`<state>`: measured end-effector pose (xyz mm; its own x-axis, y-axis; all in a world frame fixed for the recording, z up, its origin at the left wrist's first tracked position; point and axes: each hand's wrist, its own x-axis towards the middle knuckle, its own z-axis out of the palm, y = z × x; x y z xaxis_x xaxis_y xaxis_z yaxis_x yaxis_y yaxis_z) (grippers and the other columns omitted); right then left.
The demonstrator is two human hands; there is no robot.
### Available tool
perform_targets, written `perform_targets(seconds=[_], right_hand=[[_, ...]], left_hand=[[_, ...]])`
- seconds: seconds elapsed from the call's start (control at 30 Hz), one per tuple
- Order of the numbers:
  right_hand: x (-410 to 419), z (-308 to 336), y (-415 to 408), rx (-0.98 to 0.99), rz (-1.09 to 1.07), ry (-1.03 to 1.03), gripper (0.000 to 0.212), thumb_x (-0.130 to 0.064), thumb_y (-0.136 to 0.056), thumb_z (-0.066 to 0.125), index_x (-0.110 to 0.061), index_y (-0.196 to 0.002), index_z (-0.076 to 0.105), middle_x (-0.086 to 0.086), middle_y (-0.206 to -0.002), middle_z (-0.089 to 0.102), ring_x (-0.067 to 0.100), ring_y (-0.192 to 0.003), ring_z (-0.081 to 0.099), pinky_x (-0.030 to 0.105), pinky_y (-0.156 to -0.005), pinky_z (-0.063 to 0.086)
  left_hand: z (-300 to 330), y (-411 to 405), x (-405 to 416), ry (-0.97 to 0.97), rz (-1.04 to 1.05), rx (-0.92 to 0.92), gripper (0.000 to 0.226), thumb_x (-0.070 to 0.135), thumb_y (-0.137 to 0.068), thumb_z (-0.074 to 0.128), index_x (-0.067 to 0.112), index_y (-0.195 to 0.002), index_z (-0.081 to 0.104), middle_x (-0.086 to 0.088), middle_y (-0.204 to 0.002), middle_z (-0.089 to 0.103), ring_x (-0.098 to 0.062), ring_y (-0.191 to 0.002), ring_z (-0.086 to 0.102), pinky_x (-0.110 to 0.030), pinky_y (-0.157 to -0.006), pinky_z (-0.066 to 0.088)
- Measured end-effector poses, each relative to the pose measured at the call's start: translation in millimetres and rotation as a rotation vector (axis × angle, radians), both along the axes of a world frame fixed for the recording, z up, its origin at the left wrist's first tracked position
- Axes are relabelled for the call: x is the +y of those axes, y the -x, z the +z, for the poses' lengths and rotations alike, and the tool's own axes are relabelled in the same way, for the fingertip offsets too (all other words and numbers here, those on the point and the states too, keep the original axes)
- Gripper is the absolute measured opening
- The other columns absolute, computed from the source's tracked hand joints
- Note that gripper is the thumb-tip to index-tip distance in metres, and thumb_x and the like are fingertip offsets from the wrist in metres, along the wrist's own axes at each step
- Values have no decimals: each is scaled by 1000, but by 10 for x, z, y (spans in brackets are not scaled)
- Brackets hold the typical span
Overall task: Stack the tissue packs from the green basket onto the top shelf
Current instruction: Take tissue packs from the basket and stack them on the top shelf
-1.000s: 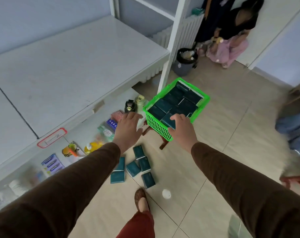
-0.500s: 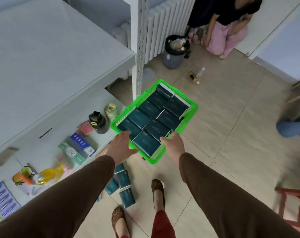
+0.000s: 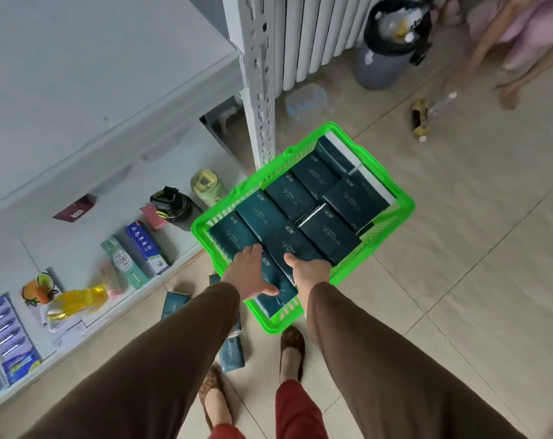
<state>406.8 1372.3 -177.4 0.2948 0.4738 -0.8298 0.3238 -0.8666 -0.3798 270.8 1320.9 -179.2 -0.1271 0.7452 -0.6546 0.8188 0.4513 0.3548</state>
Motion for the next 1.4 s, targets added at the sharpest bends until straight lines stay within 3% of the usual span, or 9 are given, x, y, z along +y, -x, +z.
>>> perform_targets(seconds=[0.23, 0.33, 0.4, 0.53, 0.67, 0.77, 0.9, 1.1, 1.4], right_hand=[[-59, 118, -119, 193, -156, -72, 78, -42, -73, 86, -3, -131, 51, 10, -124, 64, 27, -107, 65, 35, -94, 50], [-76, 415, -166, 237, -193, -120, 56, -35, -77, 85, -8, -113, 52, 8, -88, 60, 19, -66, 56, 29, -70, 46], [-115, 671, -165, 282, -202, -160, 46, -24, -80, 83, -13, -104, 45, 2, -72, 40, 17, -56, 39, 32, -71, 48], [-433, 1348, 95, 428, -60, -300, 40, -16, -84, 79, -20, -100, 43, 0, -84, 43, 14, -64, 46, 38, -75, 61], [-1097, 2026, 698, 527, 216, -481, 45, -14, -82, 80, -8, -114, 49, 13, -111, 63, 30, -98, 66, 51, -94, 53], [-1774, 2471, 1281, 616, 382, -540, 44, -10, -81, 79, -8, -116, 51, 9, -115, 67, 16, -99, 70, 36, -87, 57], [-2795, 2941, 2175, 683, 606, -612, 36, -6, -81, 77, -10, -111, 56, 4, -100, 66, 11, -88, 65, 25, -79, 52], [-4106, 3378, 3534, 794, 812, -692, 40, -16, -80, 80, -22, -113, 59, -4, -104, 70, 7, -90, 66, 11, -69, 49], [-4956, 3421, 5509, 804, 1043, -746, 41, -21, -78, 83, -18, -112, 61, 0, -106, 71, 19, -100, 68, 38, -91, 55]], left_hand=[[99, 1, 40, -54, 114, -33, 101, 40, -58, 91, 9, -137, 36, -13, -132, 51, -35, -119, 47, -42, -93, 43], [371, 122, -51, -112, 239, -168, 74, 34, -70, 86, 11, -129, 48, -9, -126, 53, -32, -116, 51, -38, -93, 42], [636, 292, -226, -150, 344, -238, 64, 33, -74, 84, 11, -124, 51, -4, -119, 55, -26, -109, 54, -39, -95, 43], [1286, 841, -858, -270, 474, -236, 57, 34, -74, 82, 22, -120, 51, -1, -114, 58, -21, -99, 56, -33, -84, 45], [2005, 1570, -1826, -389, 537, -86, 63, 36, -69, 85, 24, -121, 50, 5, -107, 58, -17, -89, 56, -30, -72, 43], [2507, 2146, -2850, -461, 614, -69, 58, 32, -72, 85, 32, -116, 47, 10, -96, 55, -11, -84, 53, -25, -64, 41], [3061, 2864, -4337, -521, 656, -14, 52, 25, -76, 81, 24, -122, 58, 4, -110, 59, -18, -98, 57, -34, -87, 50], [3686, 3930, -6085, -575, 772, 263, 48, 21, -73, 81, 22, -115, 59, 3, -107, 53, -16, -93, 52, -22, -72, 37], [3869, 5759, -7324, -571, 868, 484, 44, 23, -75, 82, 26, -114, 62, -1, -104, 63, -19, -101, 40, -34, -81, 36]])
